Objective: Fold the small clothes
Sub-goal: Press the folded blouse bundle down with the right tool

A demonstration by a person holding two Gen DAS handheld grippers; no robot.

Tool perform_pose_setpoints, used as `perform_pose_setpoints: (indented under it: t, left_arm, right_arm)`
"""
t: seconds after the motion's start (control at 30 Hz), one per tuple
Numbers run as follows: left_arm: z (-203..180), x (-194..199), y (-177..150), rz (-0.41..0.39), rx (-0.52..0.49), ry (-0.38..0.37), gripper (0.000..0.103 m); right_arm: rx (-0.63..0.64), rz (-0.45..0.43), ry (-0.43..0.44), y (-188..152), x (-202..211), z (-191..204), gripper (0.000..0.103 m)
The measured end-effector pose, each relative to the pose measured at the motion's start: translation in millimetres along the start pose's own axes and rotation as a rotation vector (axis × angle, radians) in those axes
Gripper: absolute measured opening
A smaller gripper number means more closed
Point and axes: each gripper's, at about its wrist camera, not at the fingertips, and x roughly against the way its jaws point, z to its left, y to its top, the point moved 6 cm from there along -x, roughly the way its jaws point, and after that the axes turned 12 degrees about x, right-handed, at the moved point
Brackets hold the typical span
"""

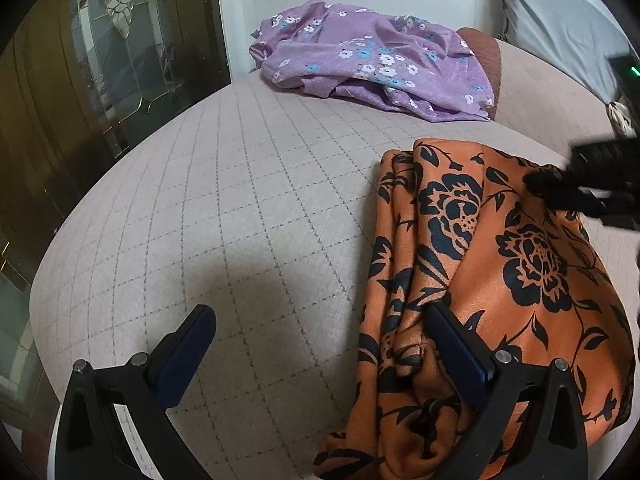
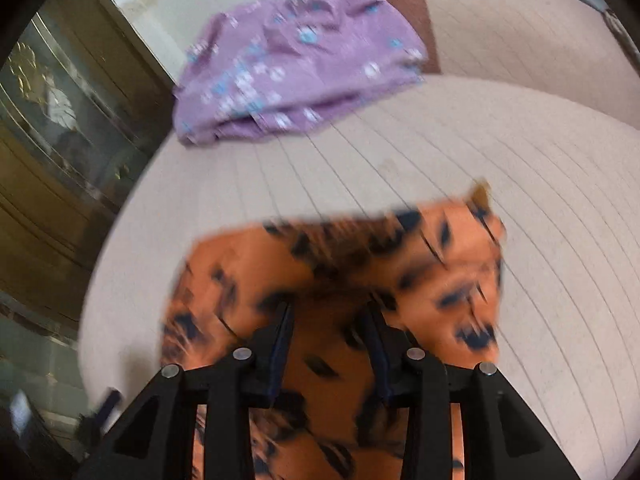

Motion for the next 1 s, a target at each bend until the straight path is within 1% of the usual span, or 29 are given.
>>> perform_pose_setpoints:
  t: [0.1, 0.13, 0.2, 0.23, 0.3, 0.33, 0.43, 0.53, 0.63, 0.73, 0.83, 0.93, 0.97, 1.0]
  left_arm:
    - [1.1, -2.5, 0.1, 0.009, 0.017, -0.007, 0.103]
    - [0.9, -2.9, 0.3, 0.007, 0.017, -0.006, 0.103]
    - [0.0, -4.2, 1.0, 0.0, 0.004, -0.004, 0.103]
    - [-0.3, -4.1, 1.3, -0.002, 0.002, -0.005, 0.103]
    - [-0.7, -4.2, 1.5, -0.005, 0.001, -0.006, 0.103]
    - [-0.7, -4.3, 1.3, -0.005, 0.002, -0.005, 0.103]
    - [-0.5, -3.5, 1.1, -0.008, 0.005, 0.0, 0.103]
    - [-0.9, -3.3, 0.5, -0.011, 0.005, 0.0, 0.103]
    - [-0.3, -3.7, -0.1, -0.01, 0.016, -0.001, 0.103]
    - [0.7, -3.1, -0.9, -0.007, 0.028, 0.004, 0.103]
    - [1.4, -2.3, -1.6, -0.009, 0.034, 0.012, 0.103]
    - [1.6, -1.5, -2.3, -0.015, 0.035, 0.019, 0.103]
    - [1.4, -1.5, -2.1, -0.017, 0.036, 0.021, 0.103]
    - [1.2, -1.6, -2.1, -0.019, 0.035, 0.021, 0.103]
  right_arm:
    - [-0.019, 0.007, 0.051, 15.8, -22.4, 9.6, 0.039]
    - [-0.01, 0.021, 0.06, 18.9, -36.7, 14.2, 0.039]
    - [0.005, 0.051, 0.048, 15.1, -57.0, 18.4, 0.041]
    - [0.017, 0.018, 0.047, 16.8, -59.7, 18.5, 0.041]
    - [0.004, 0.01, 0.071, 16.6, -58.5, 15.7, 0.041]
    - [-0.015, 0.008, 0.086, 16.6, -56.8, 12.7, 0.04]
    - [-0.046, 0.016, 0.112, 10.9, -45.9, 8.8, 0.039]
    - [-0.101, 0.011, 0.166, 0.1, -28.3, 9.0, 0.039]
    - [-0.078, -0.019, 0.176, -16.5, 1.0, 14.3, 0.039]
    - [-0.049, -0.042, 0.166, -37.4, 32.1, 15.9, 0.039]
    - [-0.007, -0.053, 0.105, -65.9, 64.3, 14.4, 0.039]
    - [0.006, -0.049, 0.069, -94.4, 81.2, 9.2, 0.039]
    - [0.013, -0.039, 0.047, -103.1, 81.3, 6.4, 0.039]
    - [0.021, -0.008, 0.026, -115.2, 76.6, 4.2, 0.039]
